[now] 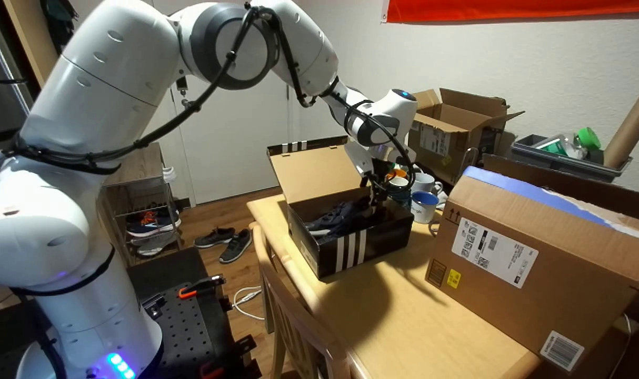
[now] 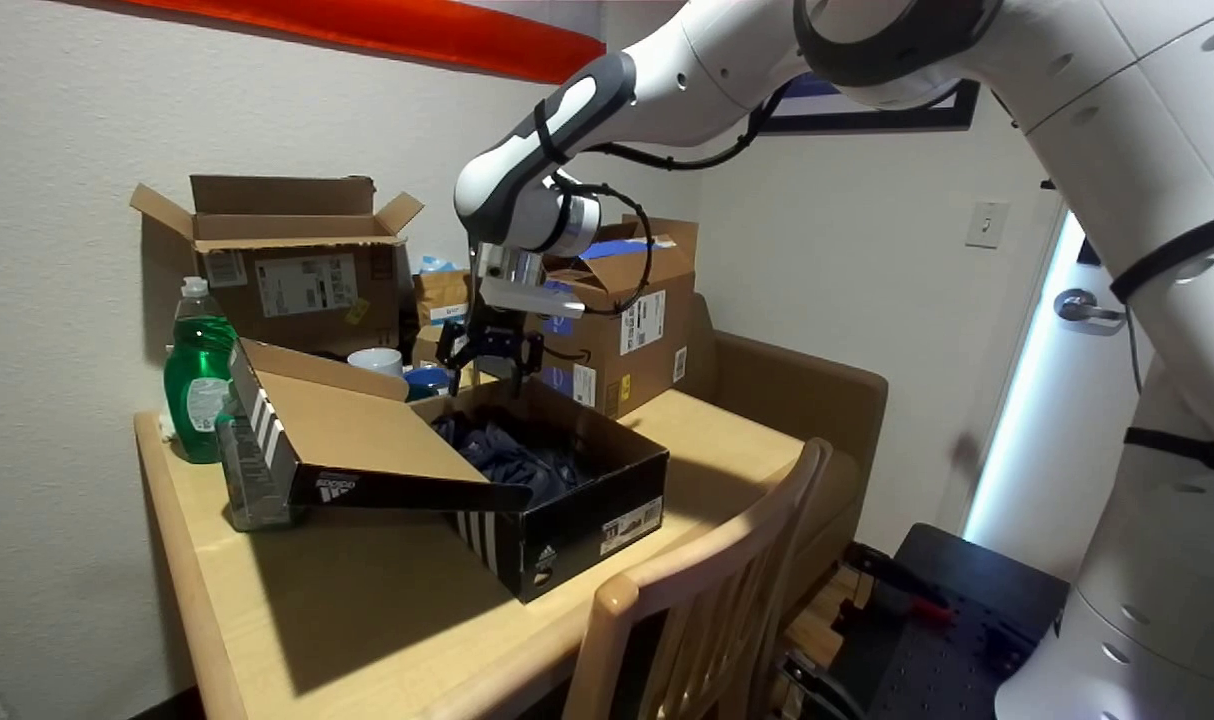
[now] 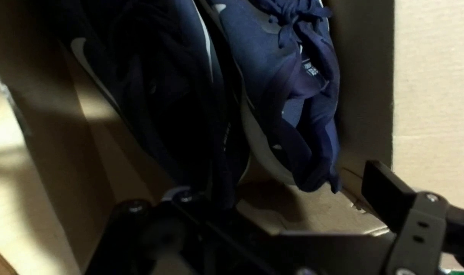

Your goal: Open the shoe box and put the right shoe on the table

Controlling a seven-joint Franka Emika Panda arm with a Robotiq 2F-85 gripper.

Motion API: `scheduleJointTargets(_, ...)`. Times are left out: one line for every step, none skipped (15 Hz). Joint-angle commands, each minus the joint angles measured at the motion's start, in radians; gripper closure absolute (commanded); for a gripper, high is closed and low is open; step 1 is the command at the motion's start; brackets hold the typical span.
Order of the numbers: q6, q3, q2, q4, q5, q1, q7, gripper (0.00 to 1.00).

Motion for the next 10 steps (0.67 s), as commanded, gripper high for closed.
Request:
scheduleJointTargets(0.048, 0.008, 0.046, 0.025, -0.013, 0.003, 0.006, 0.0)
scheduleJointTargets(0.064, 0.012, 0.057, 0.026, -0.012, 0.005, 0.003, 0.0)
scheduleJointTargets(0.073, 0.015, 0.069, 0.03, -0.012, 0.006, 0.003, 0.0)
scheduleJointTargets(0.076, 0.018, 0.081, 0.037, -0.013, 0.009, 0.003, 0.0)
scheduleJointTargets(0.08, 0.025, 0.089, 0.04, -0.01, 0.009, -0.003, 0.0)
scheduleJointTargets(0.084, 0.03, 0.101, 0.048, -0.008, 0.01, -0.003, 0.0)
scheduleJointTargets(0.089, 0.032, 0.114, 0.057, -0.009, 0.011, 0.0, 0.25)
scheduleJointTargets(0.088, 0.033, 0.128, 0.068, -0.011, 0.013, 0.002, 0.26)
scheduleJointTargets(0.088, 0.032, 0.138, 0.076, -0.012, 0.013, 0.003, 0.32)
scheduleJointTargets(0.089, 0.032, 0.145, 0.081, -0.011, 0.013, 0.004, 0.42)
